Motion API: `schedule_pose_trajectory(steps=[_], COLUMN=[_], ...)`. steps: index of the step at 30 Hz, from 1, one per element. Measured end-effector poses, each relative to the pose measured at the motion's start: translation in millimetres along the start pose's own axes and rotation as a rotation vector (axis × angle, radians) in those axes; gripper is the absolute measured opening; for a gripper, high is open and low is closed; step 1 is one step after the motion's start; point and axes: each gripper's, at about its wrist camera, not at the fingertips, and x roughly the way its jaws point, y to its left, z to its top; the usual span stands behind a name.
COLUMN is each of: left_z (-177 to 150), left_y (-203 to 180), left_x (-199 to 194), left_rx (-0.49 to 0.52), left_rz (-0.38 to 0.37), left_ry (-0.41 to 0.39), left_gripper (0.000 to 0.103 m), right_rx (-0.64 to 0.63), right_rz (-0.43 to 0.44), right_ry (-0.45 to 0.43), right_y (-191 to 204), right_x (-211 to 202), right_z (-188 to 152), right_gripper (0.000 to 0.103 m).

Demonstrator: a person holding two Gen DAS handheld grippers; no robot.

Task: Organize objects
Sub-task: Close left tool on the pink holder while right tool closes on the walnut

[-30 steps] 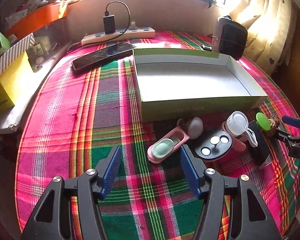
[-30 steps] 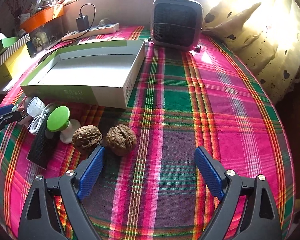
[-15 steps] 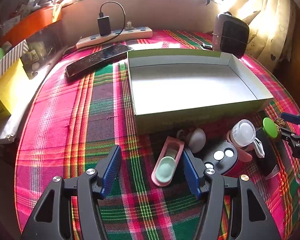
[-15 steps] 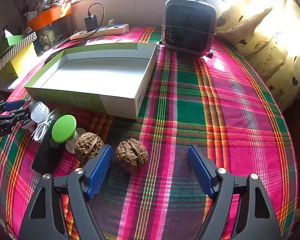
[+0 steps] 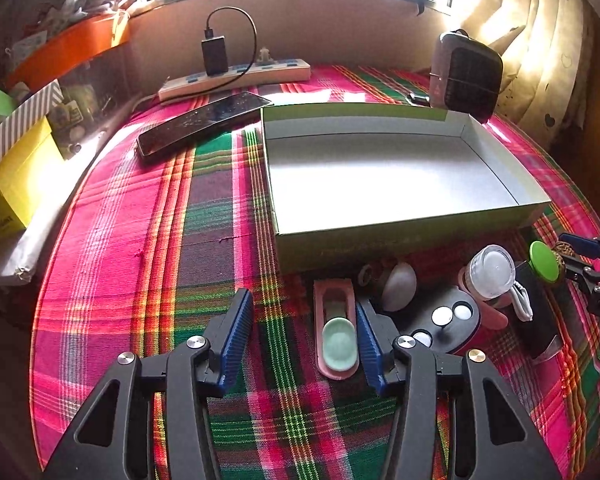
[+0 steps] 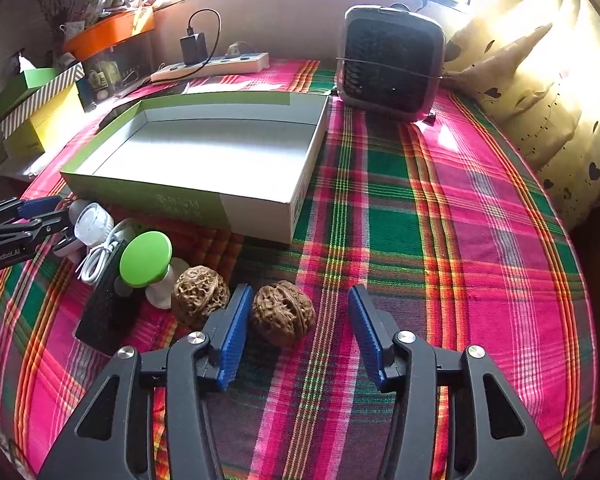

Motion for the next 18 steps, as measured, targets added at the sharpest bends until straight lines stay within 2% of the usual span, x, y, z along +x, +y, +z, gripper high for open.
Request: schedule_pose_trajectory(steps=[4, 7, 10, 18], left_z=[0.0, 0.2, 0.6, 0.1], left_y=[-0.2, -1.3, -2.0, -1.9], left_x=[-0.5, -0.9, -1.0, -1.2], left_rx=[0.002, 0.002, -0.001, -0.003], left_rz=[-0.002, 0.0, 0.001, 0.003], left_ry=[-0.001, -0.004, -0.008, -0.016], left_gripper=[0.042, 0.037, 0.03, 0.02], right_rx=[-0.002, 0.001, 0.001, 0.004], right_rz=[0.004, 0.003, 0.003, 0.004], right_ry=[-0.002, -0.005, -0.006, -0.006], right_y=[0.2, 0.3, 0.3, 0.1], right_x=[-0.8, -1.6, -2.1, -2.6], right_z=[0.3, 0.3, 0.0, -0.2], right_gripper=[0.042, 0.031, 0.031, 0.031])
